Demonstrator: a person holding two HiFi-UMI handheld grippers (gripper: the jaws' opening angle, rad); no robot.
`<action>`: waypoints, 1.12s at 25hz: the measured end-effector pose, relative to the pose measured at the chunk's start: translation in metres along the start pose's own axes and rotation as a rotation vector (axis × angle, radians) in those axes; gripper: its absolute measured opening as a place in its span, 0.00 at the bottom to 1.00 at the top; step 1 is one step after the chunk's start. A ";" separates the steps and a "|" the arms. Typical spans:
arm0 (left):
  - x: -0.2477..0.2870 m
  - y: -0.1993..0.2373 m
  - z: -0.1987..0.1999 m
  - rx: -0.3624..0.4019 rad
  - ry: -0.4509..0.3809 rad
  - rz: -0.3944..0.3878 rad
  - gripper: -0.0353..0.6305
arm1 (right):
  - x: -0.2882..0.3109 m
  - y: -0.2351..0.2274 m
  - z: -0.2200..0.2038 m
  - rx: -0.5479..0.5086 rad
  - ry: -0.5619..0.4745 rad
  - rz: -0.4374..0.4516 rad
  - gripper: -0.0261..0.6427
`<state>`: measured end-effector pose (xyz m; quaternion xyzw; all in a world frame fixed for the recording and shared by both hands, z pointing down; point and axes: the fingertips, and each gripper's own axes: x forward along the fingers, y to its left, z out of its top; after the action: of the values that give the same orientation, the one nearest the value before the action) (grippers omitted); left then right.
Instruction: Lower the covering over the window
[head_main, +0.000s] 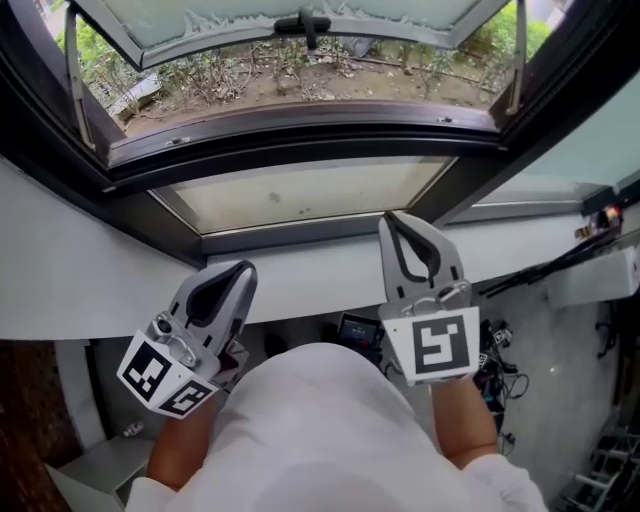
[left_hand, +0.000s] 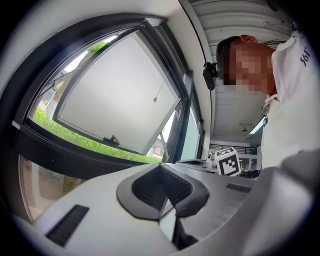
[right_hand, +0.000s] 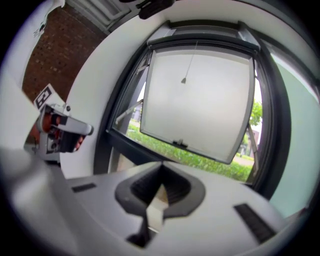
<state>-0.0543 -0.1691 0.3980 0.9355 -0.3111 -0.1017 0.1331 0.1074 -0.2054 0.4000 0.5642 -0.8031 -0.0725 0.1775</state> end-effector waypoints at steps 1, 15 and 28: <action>-0.001 0.001 -0.001 -0.001 0.002 0.002 0.08 | 0.000 -0.001 -0.002 0.019 0.000 0.004 0.07; 0.001 -0.006 -0.016 -0.041 0.042 -0.013 0.08 | -0.009 -0.001 -0.018 0.054 0.028 0.018 0.07; 0.005 -0.008 -0.026 -0.047 0.090 -0.031 0.08 | -0.005 -0.003 -0.021 0.039 0.033 0.011 0.07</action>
<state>-0.0391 -0.1612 0.4200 0.9404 -0.2878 -0.0689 0.1674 0.1196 -0.1997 0.4173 0.5644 -0.8043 -0.0466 0.1799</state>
